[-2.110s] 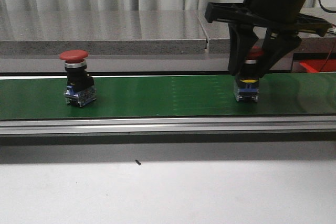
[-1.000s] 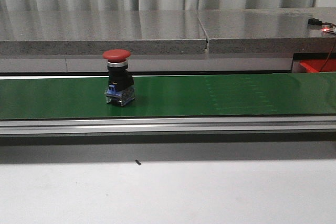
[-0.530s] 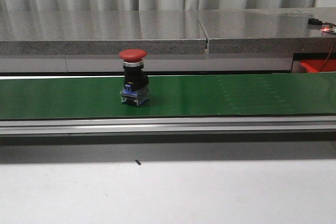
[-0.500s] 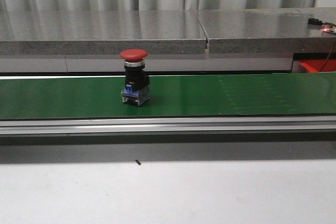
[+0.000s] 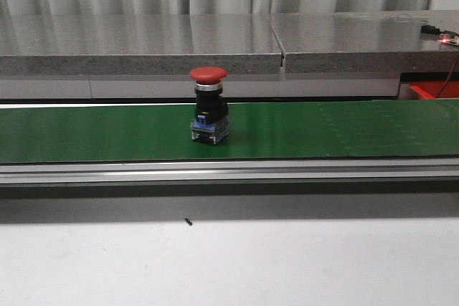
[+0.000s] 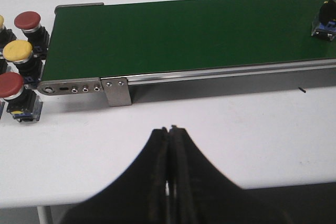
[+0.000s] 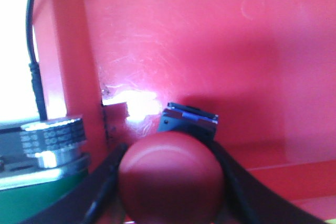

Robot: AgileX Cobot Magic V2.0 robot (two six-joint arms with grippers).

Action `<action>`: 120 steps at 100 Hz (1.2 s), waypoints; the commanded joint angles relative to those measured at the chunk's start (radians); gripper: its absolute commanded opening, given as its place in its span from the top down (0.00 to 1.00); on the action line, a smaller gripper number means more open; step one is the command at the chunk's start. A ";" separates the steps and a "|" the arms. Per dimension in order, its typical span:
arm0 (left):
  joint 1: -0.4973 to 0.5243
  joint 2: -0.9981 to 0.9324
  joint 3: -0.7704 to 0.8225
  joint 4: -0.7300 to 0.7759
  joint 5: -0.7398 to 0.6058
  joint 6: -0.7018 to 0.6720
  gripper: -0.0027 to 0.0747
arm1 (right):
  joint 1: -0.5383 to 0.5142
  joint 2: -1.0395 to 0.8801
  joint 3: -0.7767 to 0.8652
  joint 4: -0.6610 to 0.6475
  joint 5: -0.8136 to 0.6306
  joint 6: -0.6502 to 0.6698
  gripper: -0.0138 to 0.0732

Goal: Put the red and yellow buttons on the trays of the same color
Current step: 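Carry the red button into the red tray and release it, then move the right gripper back above the second red button on the belt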

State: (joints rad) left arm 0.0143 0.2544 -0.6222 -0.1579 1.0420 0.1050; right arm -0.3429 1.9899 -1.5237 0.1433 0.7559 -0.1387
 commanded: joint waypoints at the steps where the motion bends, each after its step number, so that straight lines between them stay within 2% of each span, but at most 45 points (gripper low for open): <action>1: -0.008 0.011 -0.025 -0.017 -0.062 -0.002 0.99 | -0.008 -0.056 -0.033 0.012 -0.041 -0.013 0.36; 11: -0.008 0.011 -0.025 -0.017 -0.062 -0.002 0.99 | -0.008 -0.056 -0.033 0.012 -0.044 -0.013 0.29; 56: -0.008 0.011 -0.025 -0.017 -0.062 -0.002 0.99 | -0.001 -0.171 -0.030 0.012 -0.020 -0.013 0.29; 120: -0.008 0.011 -0.025 -0.017 -0.062 -0.002 0.99 | 0.182 -0.411 -0.029 0.014 0.137 -0.042 0.30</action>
State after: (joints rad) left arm 0.0143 0.2544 -0.6222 -0.1579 1.0420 0.1050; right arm -0.1844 1.6519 -1.5258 0.1458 0.8947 -0.1640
